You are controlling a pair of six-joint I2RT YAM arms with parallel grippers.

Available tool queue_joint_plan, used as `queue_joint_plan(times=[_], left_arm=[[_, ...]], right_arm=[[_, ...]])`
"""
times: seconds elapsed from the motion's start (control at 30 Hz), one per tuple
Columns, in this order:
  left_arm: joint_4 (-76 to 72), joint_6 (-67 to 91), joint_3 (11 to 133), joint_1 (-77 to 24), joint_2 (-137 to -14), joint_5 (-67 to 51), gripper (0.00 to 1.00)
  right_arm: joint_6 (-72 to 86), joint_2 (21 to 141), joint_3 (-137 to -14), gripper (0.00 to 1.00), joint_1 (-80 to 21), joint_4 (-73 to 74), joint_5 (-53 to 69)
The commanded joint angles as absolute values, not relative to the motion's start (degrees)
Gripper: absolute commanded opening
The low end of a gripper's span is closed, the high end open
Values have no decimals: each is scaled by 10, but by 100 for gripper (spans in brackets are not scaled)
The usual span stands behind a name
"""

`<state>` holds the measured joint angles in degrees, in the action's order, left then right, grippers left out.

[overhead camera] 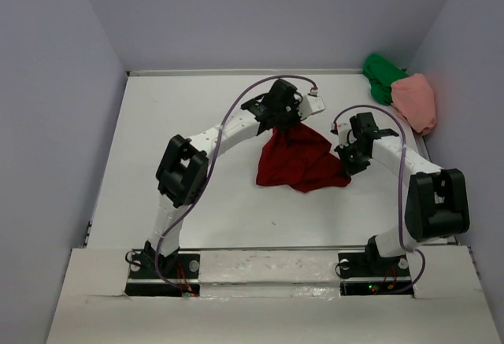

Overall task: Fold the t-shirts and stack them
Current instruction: Flatten out the tshirt

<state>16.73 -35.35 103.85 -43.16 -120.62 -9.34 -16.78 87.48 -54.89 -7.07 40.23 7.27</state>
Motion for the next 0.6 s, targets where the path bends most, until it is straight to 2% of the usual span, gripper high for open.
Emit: queue_joint_plan(times=[0.0,0.2,0.57], left_arm=[[149,-361,1032,-427,-1061,35,0],[111,-366,933,-403,-918,95,0],[138,-373,784,-272,-726,66,0]], right_arm=[[-174,834,-586,0,-66,389,30],[-192,825,-698,0,-66,438,3],[-200,839,-866,0,-66,480,-21]])
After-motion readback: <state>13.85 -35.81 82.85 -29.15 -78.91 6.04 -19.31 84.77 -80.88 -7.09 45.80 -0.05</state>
